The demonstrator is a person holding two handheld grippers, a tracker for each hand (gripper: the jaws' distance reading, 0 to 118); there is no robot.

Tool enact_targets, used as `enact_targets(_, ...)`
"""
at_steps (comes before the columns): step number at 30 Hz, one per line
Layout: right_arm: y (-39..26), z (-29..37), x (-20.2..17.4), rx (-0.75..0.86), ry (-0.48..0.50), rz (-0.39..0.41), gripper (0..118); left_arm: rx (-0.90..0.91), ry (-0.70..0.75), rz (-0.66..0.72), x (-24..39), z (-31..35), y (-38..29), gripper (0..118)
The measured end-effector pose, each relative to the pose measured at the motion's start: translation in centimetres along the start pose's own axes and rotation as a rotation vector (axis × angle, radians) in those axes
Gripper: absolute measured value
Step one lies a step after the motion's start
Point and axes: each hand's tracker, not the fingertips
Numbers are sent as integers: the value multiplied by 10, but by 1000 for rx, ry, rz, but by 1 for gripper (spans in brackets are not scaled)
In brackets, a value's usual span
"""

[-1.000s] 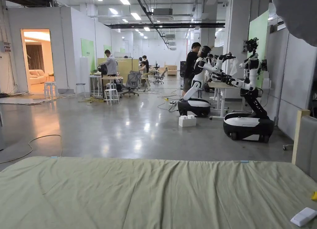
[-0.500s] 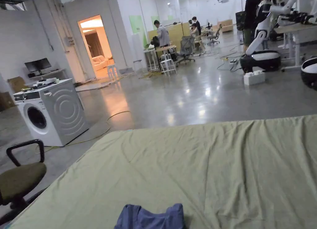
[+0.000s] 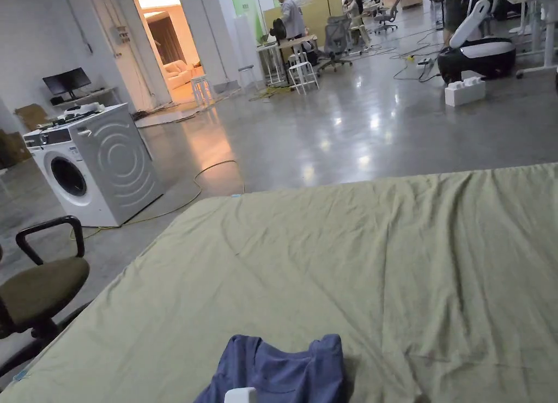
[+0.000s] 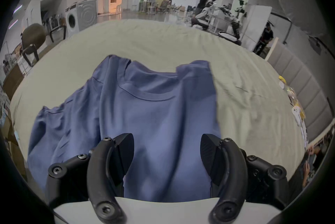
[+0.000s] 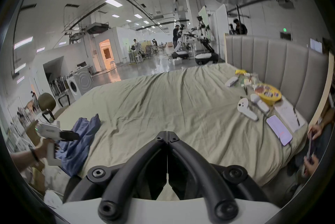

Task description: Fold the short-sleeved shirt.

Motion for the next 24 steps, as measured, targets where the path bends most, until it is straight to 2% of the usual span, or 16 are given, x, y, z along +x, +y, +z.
enact_targets(2, -2, -3, 2, -9, -4, -20, 1, -18, 36, 11, -4, -20, 5, 80)
enact_targets(6, -7, -14, -3, -60, -31, 41, 1, -79, 63, -31, -3, -46, 6, 80)
enact_targets(8, -11, -20, -5, -83, -38, 67, 1, -97, 85, -78, 1, -45, 10, 71)
enact_targets(9, -13, -22, -6, -86, -35, 68, 1, -101, 104, -80, 2, -44, 11, 56)
enact_targets(11, -17, -28, -7, -105, -17, 52, 1, -74, 80, -72, 3, -40, 14, 5)
enact_targets(14, -19, -28, -8, -115, 1, 39, 1, -103, 94, -51, 7, -47, 15, 5)
enact_targets(16, -17, -22, -8, -98, 19, 49, 1, -126, 61, 70, -6, -40, 27, 5)
enact_targets(17, -16, -19, -6, -87, 31, 47, 1, -79, -13, 176, -12, -32, 34, 5)
enact_targets(19, -12, -15, 0, -79, 55, 20, 1, 55, -185, 297, -20, -6, 48, 5)
enact_targets(22, -8, -8, 12, -67, 61, -23, 1, 130, -164, 198, 1, 28, 79, 5)
enact_targets(24, -9, -3, 18, -54, 55, -37, 1, 188, -244, 161, 19, 49, 100, 5)
